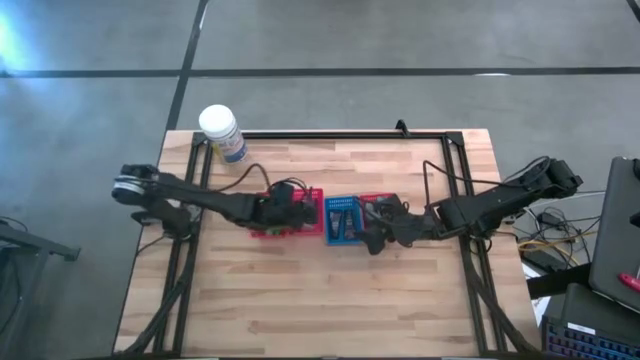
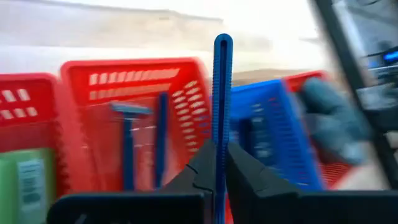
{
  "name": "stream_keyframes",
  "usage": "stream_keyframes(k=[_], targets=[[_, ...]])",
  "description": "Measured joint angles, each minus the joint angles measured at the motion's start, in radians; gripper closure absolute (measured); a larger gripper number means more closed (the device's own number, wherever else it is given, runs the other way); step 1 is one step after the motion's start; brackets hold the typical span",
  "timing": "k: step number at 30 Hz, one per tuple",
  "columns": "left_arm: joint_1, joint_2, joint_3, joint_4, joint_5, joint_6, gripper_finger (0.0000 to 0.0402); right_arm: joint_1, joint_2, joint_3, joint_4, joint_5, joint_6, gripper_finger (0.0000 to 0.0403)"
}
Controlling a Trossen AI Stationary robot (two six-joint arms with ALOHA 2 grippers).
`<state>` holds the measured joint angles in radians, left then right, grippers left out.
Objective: Pick & Place Travel size toiletries
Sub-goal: Put the blue razor into the middle red bin, then return to Home Position
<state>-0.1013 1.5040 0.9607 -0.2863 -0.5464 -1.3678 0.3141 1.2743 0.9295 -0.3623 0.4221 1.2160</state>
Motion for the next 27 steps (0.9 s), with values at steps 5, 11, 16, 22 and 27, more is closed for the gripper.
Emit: stream_keyframes(k=[5,11,16,22,27], targets=[[0.033,0.089,-0.002,-0.020,0.022,-0.017,0.0375,0.000,0.000,0.000,0.000,0.024,0.007,0.0065],[0.032,0.105,0.002,-0.032,0.100,0.007,0.0355,0.008,-0.001,0.000,-0.001,0.027,-0.020,0.0075],[-0.088,-0.069,0.072,-0.025,0.098,0.427,0.0332,0.070,-0.062,0.000,0.000,-0.015,-0.170,0.0070],[-0.356,-0.299,0.044,-0.064,0.112,0.485,0.0328,0.273,-0.145,-0.048,0.005,-0.153,-0.185,0.0060],[-0.429,-0.333,-0.187,0.253,-0.164,0.359,0.0352,0.163,-0.077,-0.236,0.532,-0.293,-0.225,0.0075]])
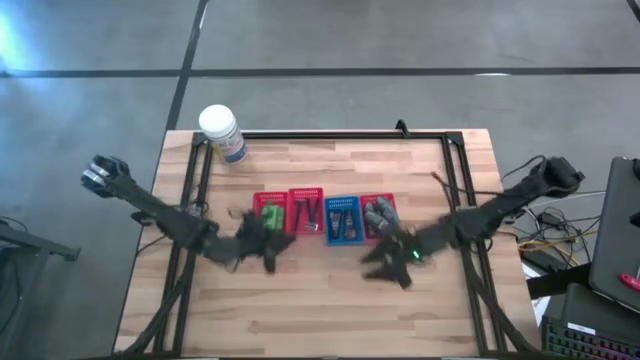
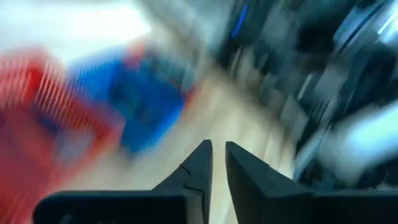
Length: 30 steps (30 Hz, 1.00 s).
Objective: Pick & Place Travel size toiletries
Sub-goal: Return to Home Position
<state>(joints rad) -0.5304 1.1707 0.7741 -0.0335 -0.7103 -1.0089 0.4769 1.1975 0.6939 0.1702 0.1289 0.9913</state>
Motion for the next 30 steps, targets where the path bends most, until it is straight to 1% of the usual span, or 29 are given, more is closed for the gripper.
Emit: stream_keyframes(k=[1,2,3,4,5,6,7,9,10,11,12,13,15,16,18,20,22,25,27,30], targets=[[0.028,-0.007,-0.043,0.177,-0.037,0.092,0.0358,-0.060,0.022,-0.023,0.133,-0.029,-0.036,0.0079],[0.069,-0.015,-0.078,0.363,-0.048,0.229,0.0365,-0.130,0.039,-0.035,0.254,-0.071,-0.072,0.0084],[0.119,-0.026,-0.106,0.531,-0.037,0.385,0.0372,-0.211,0.052,-0.035,0.344,-0.120,-0.112,0.0089],[0.172,-0.038,-0.130,0.672,0.003,0.531,0.0378,-0.293,0.062,-0.028,0.403,-0.175,-0.151,0.0093],[0.236,-0.054,-0.144,0.760,0.075,0.640,0.0384,-0.378,0.066,-0.012,0.411,-0.234,-0.188,0.0097],[0.309,-0.072,-0.146,0.793,0.143,0.707,0.0389,-0.460,0.068,0.010,0.395,-0.286,-0.226,0.0100],[0.389,-0.099,-0.146,0.789,0.218,0.748,0.0393,-0.540,0.068,0.039,0.352,-0.331,-0.258,0.0103],[0.564,-0.156,-0.122,0.681,0.335,0.781,0.0395,-0.680,0.057,0.112,0.222,-0.389,-0.342,0.0108],[0.651,-0.181,-0.099,0.585,0.394,0.793,0.0395,-0.740,0.046,0.152,0.132,-0.394,-0.403,0.0110],[0.741,-0.203,-0.073,0.478,0.442,0.800,0.0394,-0.796,0.039,0.196,0.039,-0.384,-0.472,0.0111],[0.822,-0.222,-0.044,0.368,0.482,0.810,0.0392,-0.842,0.034,0.244,-0.050,-0.353,-0.536,0.0113],[0.901,-0.233,-0.018,0.263,0.527,0.834,0.0389,-0.880,0.032,0.287,-0.140,-0.299,-0.592,0.0114],[1.047,-0.248,0.028,0.120,0.596,0.911,0.0383,-0.926,0.032,0.368,-0.292,-0.175,-0.678,0.0115],[1.111,-0.257,0.046,0.082,0.625,0.954,0.0380,-0.934,0.033,0.403,-0.344,-0.106,-0.715,0.0115],[1.214,-0.273,0.079,0.068,0.704,1.016,0.0377,-0.930,0.032,0.463,-0.410,0.023,-0.770,0.0111],[1.275,-0.292,0.108,0.060,0.790,1.044,0.0378,-0.902,0.028,0.509,-0.450,0.112,-0.825,0.0105],[1.288,-0.317,0.145,-0.007,0.823,1.086,0.0379,-0.858,0.019,0.536,-0.459,0.189,-0.904,0.0097],[1.277,-0.377,0.209,-0.185,0.801,1.193,0.0382,-0.792,-0.012,0.546,-0.452,0.337,-1.020,0.0086],[1.276,-0.428,0.247,-0.300,0.780,1.218,0.0383,-0.775,-0.044,0.534,-0.441,0.406,-1.057,0.0079],[1.278,-0.524,0.260,-0.401,0.724,1.159,0.0388,-0.802,-0.107,0.483,-0.441,0.400,-1.045,0.0073]])
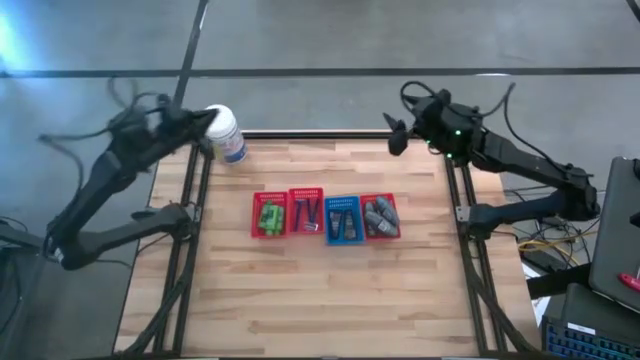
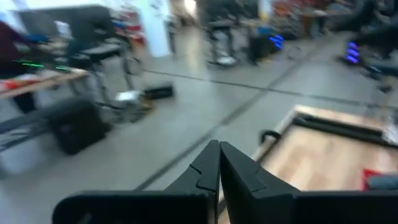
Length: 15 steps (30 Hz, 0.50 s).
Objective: Pick & Place Travel size toiletries
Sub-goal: Return to Home Position
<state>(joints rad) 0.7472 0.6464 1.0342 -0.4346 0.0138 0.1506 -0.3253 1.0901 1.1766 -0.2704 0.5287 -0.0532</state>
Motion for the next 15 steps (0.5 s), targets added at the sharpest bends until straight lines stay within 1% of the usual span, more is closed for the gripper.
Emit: stream_keyframes(k=[3,6,9,10,11,13,15], targets=[[0.000,-0.128,-0.023,-0.024,-0.107,-0.020,0.0395,-0.027,-0.072,-0.078,0.011,-0.027,0.006,0.0071],[0.001,-0.242,-0.050,-0.026,-0.195,-0.050,0.0397,-0.028,-0.143,-0.167,0.085,-0.030,0.005,0.0078],[0.000,-0.359,-0.075,-0.025,-0.291,-0.053,0.0390,-0.028,-0.198,-0.254,0.169,0.012,0.004,0.0089],[0.001,-0.387,-0.095,-0.014,-0.338,-0.053,0.0387,-0.029,-0.214,-0.278,0.194,0.031,0.010,0.0093],[0.001,-0.413,-0.120,-0.037,-0.372,-0.056,0.0385,-0.030,-0.227,-0.302,0.213,0.047,0.024,0.0096],[0.000,-0.469,-0.188,-0.079,-0.399,-0.081,0.0384,-0.032,-0.242,-0.348,0.235,0.052,0.060,0.0104],[0.001,-0.524,-0.252,-0.038,-0.408,-0.108,0.0388,-0.033,-0.247,-0.392,0.250,0.049,0.092,0.0111]])
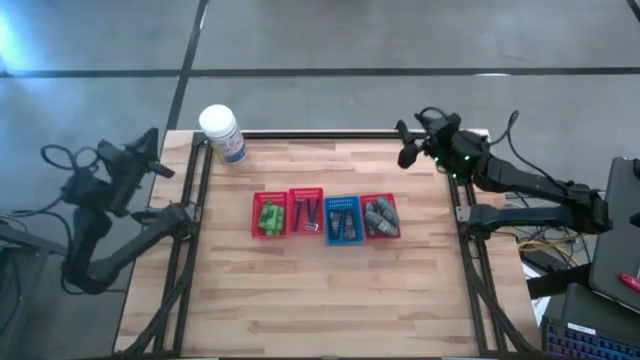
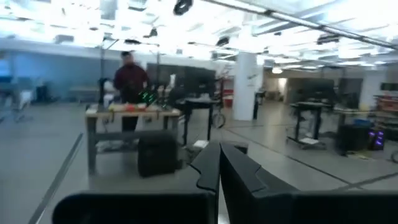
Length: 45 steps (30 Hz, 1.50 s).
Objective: Pick & Place Travel size toiletries
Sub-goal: Return to Home Position
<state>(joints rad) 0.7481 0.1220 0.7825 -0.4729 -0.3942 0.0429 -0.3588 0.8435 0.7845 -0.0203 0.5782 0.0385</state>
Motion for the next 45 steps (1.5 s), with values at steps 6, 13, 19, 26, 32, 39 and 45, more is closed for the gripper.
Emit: stream_keyframes(k=[6,13,19,26,32,39,45], targets=[[-0.001,-0.119,-0.213,0.014,-0.262,-0.113,0.0395,-0.003,0.010,-0.085,-0.004,0.030,-0.013,0.0128],[-0.001,-0.072,-0.310,-0.057,-0.774,-0.229,0.0354,-0.003,0.010,-0.169,-0.004,0.017,-0.007,0.0145],[-0.001,-0.059,-0.367,-0.051,-0.731,-0.237,0.0333,-0.001,0.024,-0.221,-0.002,0.016,-0.006,0.0162],[0.004,-0.087,-0.477,-0.052,-0.722,-0.238,0.0329,0.011,-0.131,-0.378,-0.003,-0.003,-0.004,0.0178],[0.214,-0.119,-0.601,-0.049,-0.662,-0.238,0.0337,-0.058,-0.316,-0.519,0.001,-0.011,-0.004,0.0184],[0.591,-0.119,-0.625,0.041,-0.641,-0.236,0.0333,-0.351,-0.474,-0.703,0.004,-0.010,-0.004,0.0166],[0.759,-0.119,-0.673,0.139,-0.625,-0.238,0.0328,-0.644,-0.560,-0.774,0.191,-0.016,0.014,0.0144]])
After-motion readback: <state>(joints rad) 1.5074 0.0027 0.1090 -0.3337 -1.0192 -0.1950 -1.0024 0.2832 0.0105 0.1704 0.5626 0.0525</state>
